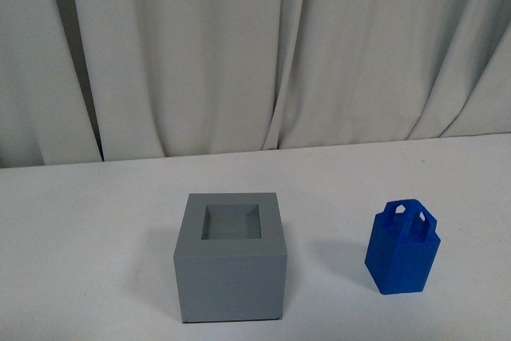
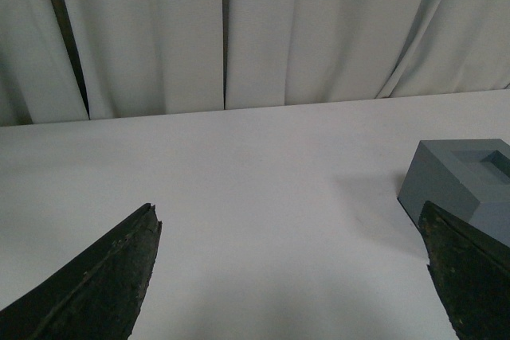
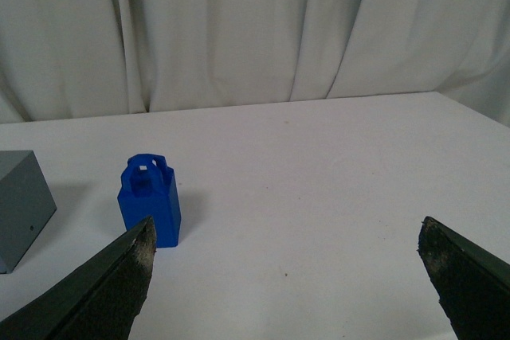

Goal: Insert blue part into gray base

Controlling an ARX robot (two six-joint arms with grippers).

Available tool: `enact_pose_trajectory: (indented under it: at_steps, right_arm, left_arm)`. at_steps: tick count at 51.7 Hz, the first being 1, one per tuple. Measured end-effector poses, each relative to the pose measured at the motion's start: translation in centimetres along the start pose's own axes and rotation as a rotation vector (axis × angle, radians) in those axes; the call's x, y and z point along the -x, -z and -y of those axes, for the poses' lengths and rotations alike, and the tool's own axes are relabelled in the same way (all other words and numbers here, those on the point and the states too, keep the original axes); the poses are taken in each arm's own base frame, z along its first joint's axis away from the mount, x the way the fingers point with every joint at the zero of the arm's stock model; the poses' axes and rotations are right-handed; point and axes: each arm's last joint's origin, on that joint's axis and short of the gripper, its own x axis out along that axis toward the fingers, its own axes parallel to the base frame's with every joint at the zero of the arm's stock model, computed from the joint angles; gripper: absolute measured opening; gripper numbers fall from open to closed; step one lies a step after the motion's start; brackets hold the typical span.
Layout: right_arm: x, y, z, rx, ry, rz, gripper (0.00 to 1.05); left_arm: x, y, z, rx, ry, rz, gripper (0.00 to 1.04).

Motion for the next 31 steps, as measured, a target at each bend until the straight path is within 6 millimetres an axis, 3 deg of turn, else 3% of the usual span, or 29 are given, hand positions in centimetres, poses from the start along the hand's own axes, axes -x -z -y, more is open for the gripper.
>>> enact_pose_trajectory:
  at_steps: [6, 13, 19, 24, 31]
  right_arm:
    - [0.0, 0.0, 0.0, 0.000, 0.000, 0.000, 0.97]
    - [-0.4, 0.2, 0.3, 0.054, -0.331, -0.198, 0.97]
    - [-1.2, 0.0, 0.6, 0.055, -0.516, -0.224, 0.97]
    - [-2.3, -1.6, 1.0, 0.081, -0.541, -0.190, 0.97]
    - [-5.3, -4.3, 1.4, 0.149, -0.547, -0.189, 0.97]
  left_arm:
    - [0.0, 0.0, 0.0, 0.000, 0.000, 0.000, 0.99]
    - [0.0, 0.0, 0.0, 0.000, 0.003, 0.000, 0.99]
    - [0.0, 0.0, 0.0, 0.000, 0.000, 0.000, 0.99]
    - [0.0, 0.0, 0.0, 0.000, 0.000, 0.000, 0.99]
    - [0.0, 0.0, 0.0, 0.000, 0.000, 0.000, 0.99]
